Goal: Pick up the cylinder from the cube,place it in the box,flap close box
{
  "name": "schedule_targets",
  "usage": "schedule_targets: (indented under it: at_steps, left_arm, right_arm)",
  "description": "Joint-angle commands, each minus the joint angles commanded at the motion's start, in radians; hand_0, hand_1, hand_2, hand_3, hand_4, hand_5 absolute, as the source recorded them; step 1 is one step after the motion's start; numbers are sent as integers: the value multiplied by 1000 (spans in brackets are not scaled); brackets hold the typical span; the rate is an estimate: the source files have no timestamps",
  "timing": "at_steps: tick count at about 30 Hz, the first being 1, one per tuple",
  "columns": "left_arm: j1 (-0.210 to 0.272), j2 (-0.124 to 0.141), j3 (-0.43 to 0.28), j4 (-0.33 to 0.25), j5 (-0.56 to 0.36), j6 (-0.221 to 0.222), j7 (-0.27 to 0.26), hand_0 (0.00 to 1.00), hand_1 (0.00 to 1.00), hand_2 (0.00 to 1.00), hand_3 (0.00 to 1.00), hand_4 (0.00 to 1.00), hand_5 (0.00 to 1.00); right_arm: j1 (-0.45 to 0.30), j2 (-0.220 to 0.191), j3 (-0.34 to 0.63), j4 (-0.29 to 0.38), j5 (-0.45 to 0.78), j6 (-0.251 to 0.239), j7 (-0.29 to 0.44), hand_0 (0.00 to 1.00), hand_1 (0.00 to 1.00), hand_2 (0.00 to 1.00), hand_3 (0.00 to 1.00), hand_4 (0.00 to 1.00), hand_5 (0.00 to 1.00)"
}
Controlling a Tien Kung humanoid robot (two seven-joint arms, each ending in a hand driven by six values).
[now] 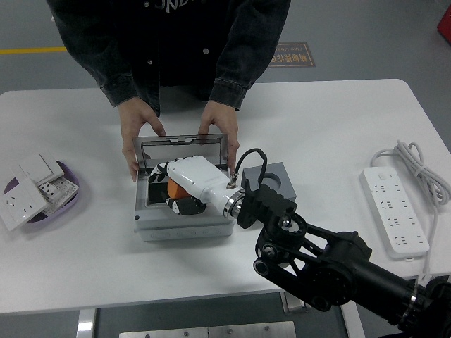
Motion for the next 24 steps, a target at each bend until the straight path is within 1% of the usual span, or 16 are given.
schedule_targets:
  at_steps: [1, 2, 7, 8, 13, 14, 17, 19, 20, 24]
  left_arm:
    - [0, 0, 1, 0, -1, 0, 0, 636, 669, 658, 702, 753, 319]
    - [0, 0, 2, 0, -2, 0, -1, 636, 670, 658, 702, 754, 317]
    - [0, 0, 9, 0, -6, -1, -3, 636, 670, 658, 702, 754, 317]
    - [0, 0, 10, 0, -8, -1, -3, 636, 670, 658, 702, 753, 319]
    - [-1, -1, 18, 0, -14, -1, -6, 636, 670, 658, 702, 753, 319]
    - [-1, -1, 20, 0, -15, -1, -6, 636, 670, 657, 702, 753, 318]
    - [-1, -1, 28, 0, -21, -2, -9, 636, 670, 657, 702, 753, 318]
    - [-2, -1, 32, 0, -25, -2, -11, 636, 670, 657, 702, 753, 318]
    - [-2, -2, 34, 0, -26, -2, -12, 636, 670, 657, 701, 753, 318]
    - [-1, -3, 46, 0, -37, -2, -16, 636, 670, 657, 701, 753, 318]
  right_arm:
    - [0, 0, 1, -2, -3, 2, -1, 791, 704, 711, 711, 403, 165]
    - [0, 0, 2, -3, -5, 3, -1, 824, 714, 719, 714, 575, 258]
    - [0, 0, 8, -10, -15, 10, -2, 824, 714, 719, 714, 575, 258]
    - [0, 0, 10, -11, -17, 12, -1, 831, 715, 732, 716, 690, 262]
    - [0, 0, 16, -14, -24, 17, 1, 831, 715, 732, 716, 690, 262]
    - [-1, 0, 16, -14, -24, 18, 1, 835, 710, 730, 726, 770, 287]
    - [-3, 0, 19, -13, -9, 18, 6, 835, 710, 730, 726, 770, 287]
    - [-6, 0, 18, -10, 34, 11, 23, 835, 710, 730, 726, 770, 287]
    - [-7, 0, 17, -9, 60, 6, 35, 842, 710, 731, 744, 828, 319]
    - [-11, -2, 20, 20, 197, -15, 106, 842, 710, 731, 744, 828, 319]
